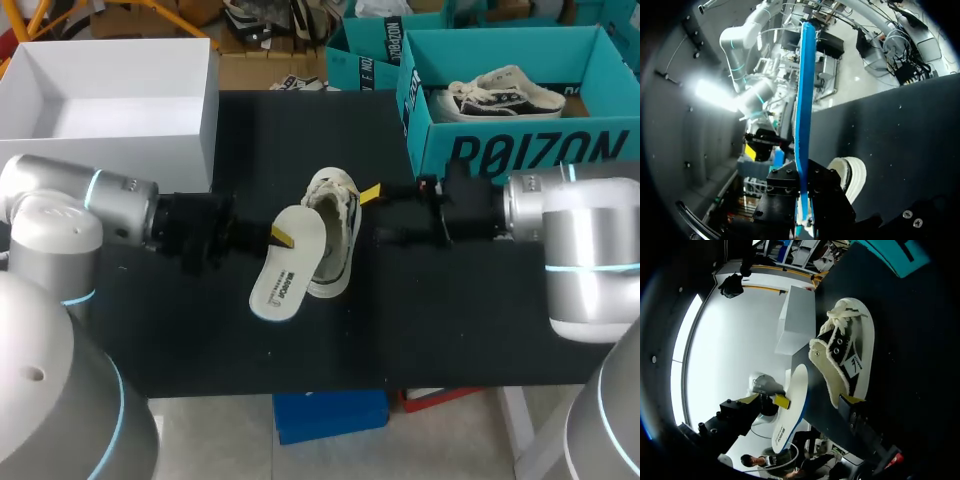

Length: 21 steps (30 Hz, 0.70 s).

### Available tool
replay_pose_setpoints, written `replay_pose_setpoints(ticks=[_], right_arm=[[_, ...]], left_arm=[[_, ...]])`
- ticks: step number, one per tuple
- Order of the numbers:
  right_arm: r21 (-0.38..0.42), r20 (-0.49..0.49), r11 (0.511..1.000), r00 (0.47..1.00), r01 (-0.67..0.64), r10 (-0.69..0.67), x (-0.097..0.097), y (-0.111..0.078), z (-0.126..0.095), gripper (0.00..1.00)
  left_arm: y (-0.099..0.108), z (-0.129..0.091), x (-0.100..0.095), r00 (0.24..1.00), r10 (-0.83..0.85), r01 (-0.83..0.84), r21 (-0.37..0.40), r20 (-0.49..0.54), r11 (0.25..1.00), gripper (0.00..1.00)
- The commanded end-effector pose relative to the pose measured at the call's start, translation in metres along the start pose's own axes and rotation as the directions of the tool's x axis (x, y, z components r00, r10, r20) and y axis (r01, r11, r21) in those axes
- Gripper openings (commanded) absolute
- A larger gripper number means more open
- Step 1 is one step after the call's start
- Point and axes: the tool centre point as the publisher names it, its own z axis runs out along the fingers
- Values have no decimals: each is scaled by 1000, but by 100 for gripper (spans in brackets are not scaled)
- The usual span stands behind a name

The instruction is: Take the shoe out of the shoebox, open the shoe tongue, remove and reinsert the insole, then place the shoe into the shoebox

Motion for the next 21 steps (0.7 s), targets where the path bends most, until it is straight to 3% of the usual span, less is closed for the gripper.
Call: replay_pose_setpoints(ticks=[1, 14, 21], right_arm=[[-73, 38, 997, 999, -1, 4, 9, -19, -25, 100], [-150, 126, 989, 992, 5, 14, 26, -60, -70, 100], [-187, 160, 982, 987, 7, 24, 35, -82, -85, 100]], left_arm=[[-15, -6, 3, 998, -9, 9, 10, -65, 1000, 0], [-57, -11, 14, 994, -17, 22, 47, -104, 999, 0], [-66, -14, 19, 994, -18, 24, 56, -110, 998, 0]])
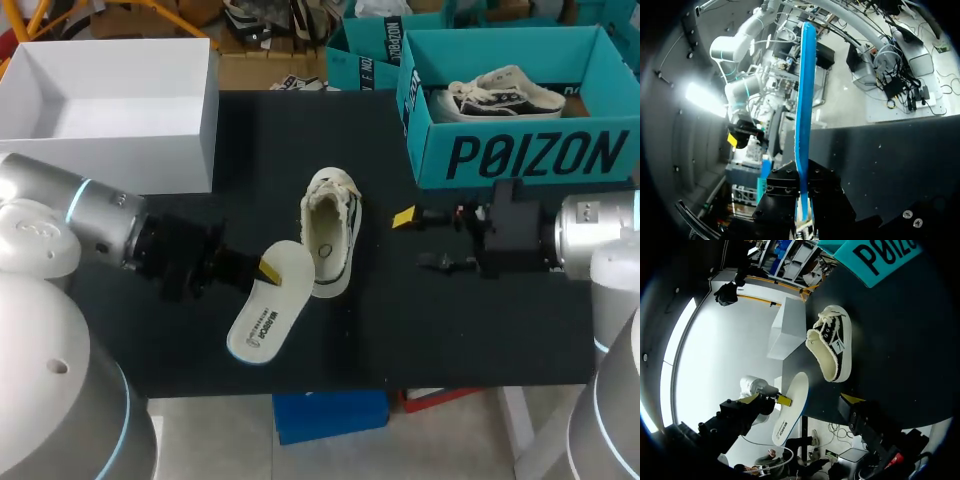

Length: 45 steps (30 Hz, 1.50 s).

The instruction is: Take the shoe out of the shoebox, open the shoe tongue, remove and reinsert the insole, then place the shoe into the shoebox

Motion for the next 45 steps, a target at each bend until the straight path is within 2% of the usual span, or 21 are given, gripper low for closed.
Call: replay_pose_setpoints(ticks=[1, 11, 15, 22, 28, 45], right_arm=[[-57, 30, 998, 1000, -2, 4, 7, -18, -25, 100], [-94, 56, 996, 998, -12, 17, 16, -38, -37, 100], [-94, 56, 996, 998, -12, 17, 16, -38, -37, 100], [-94, 56, 996, 998, -12, 17, 16, -38, -37, 100], [-94, 56, 996, 998, -12, 17, 16, -38, -37, 100], [-94, 56, 996, 998, -12, 17, 16, -38, -37, 100]], left_arm=[[-9, -3, 1, 1000, 3, -3, -3, -5, 1000, 0], [-17, -1, 1, 1000, 12, -11, 34, -21, 999, 0], [-23, 6, 4, 998, -5, 10, 95, -57, 995, 0], [-22, 17, 11, 992, -27, 44, 138, -122, 989, 0], [-4, 22, 7, 988, -29, 50, 140, -152, 989, 0], [69, 41, -6, 978, -8, 43, 164, -207, 985, 0]])
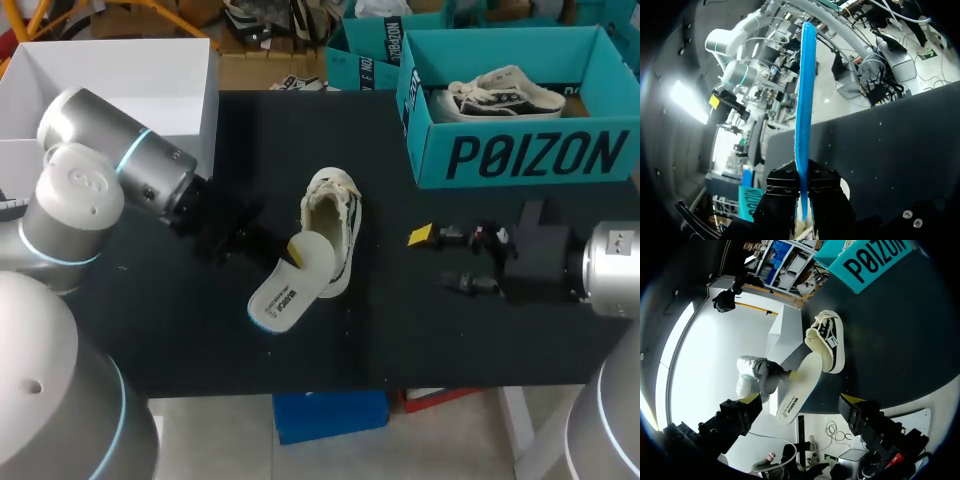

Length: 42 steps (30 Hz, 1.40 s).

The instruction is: Take the shoe out of the shoebox, open the shoe tongue, remove and reinsert the insole, then place the shoe into the shoebox

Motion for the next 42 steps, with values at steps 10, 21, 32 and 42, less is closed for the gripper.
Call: replay_pose_setpoints(ticks=[10, 21, 32, 42], right_arm=[[-1, 0, 1000, 1000, 0, 0, 0, 0, 0, 100], [-1, 0, 1000, 1000, 0, 0, 0, 0, 0, 100], [-1, 0, 1000, 1000, 0, 0, 0, 0, 0, 100], [-1, 0, 1000, 1000, 0, 0, 0, 0, 0, 100]], left_arm=[[50, 16, -1, 998, -16, 19, 53, -68, 998, 0], [68, 18, -5, 995, -20, 25, 46, -100, 999, 0], [87, 21, -2, 987, -23, 24, 2, -159, 1000, 0], [100, 25, 1, 978, -29, 21, -41, -205, 999, 0]])
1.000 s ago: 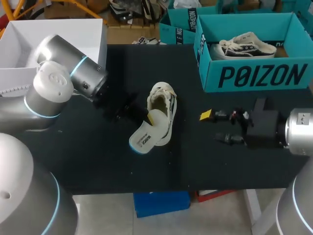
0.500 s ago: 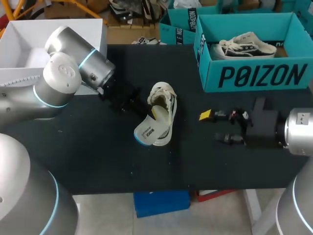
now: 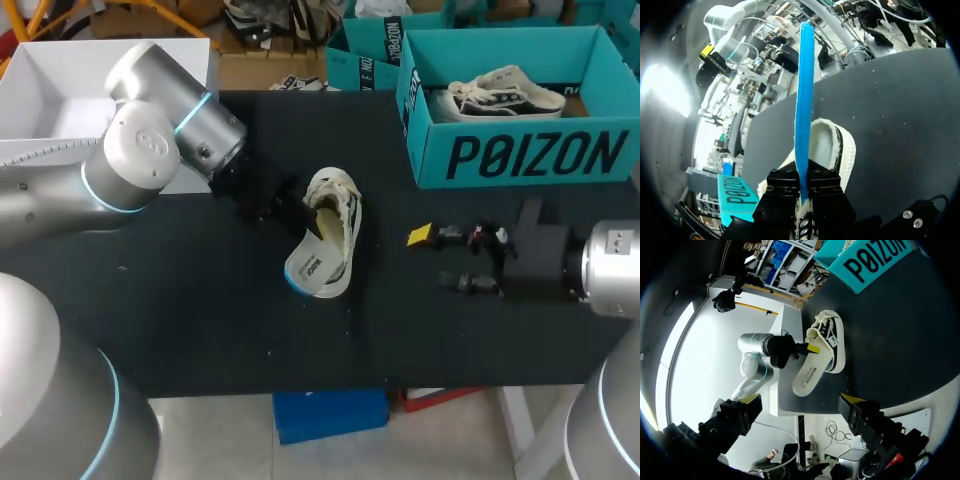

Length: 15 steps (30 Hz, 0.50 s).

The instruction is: Take the shoe out of the shoebox, open the shoe tongue, remove and reinsert the insole, then place the shoe into the shoebox

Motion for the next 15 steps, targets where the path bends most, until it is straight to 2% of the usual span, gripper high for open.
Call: replay_pose_setpoints(ticks=[1, 3, 6, 8, 15], right_arm=[[0, -1, 1000, 1000, 0, 0, 0, 0, 0, 100], [0, -1, 1000, 1000, 0, 0, 0, 0, 0, 100], [0, -1, 1000, 1000, 0, 0, 0, 0, 0, 100], [0, -1, 1000, 1000, 0, 0, 0, 0, 0, 100], [0, -1, 1000, 1000, 0, 0, 0, 0, 0, 100]], left_arm=[[2, 4, -2, 1000, -3, 3, -8, -16, 1000, 0], [2, 4, -2, 1000, -5, 4, -10, -18, 1000, 2], [-3, 4, -4, 1000, -2, 2, -9, -19, 1000, 25], [-7, 4, -5, 1000, 2, -2, -2, -19, 1000, 31], [-31, 14, 5, 998, 8, -4, 74, -56, 997, 34]])
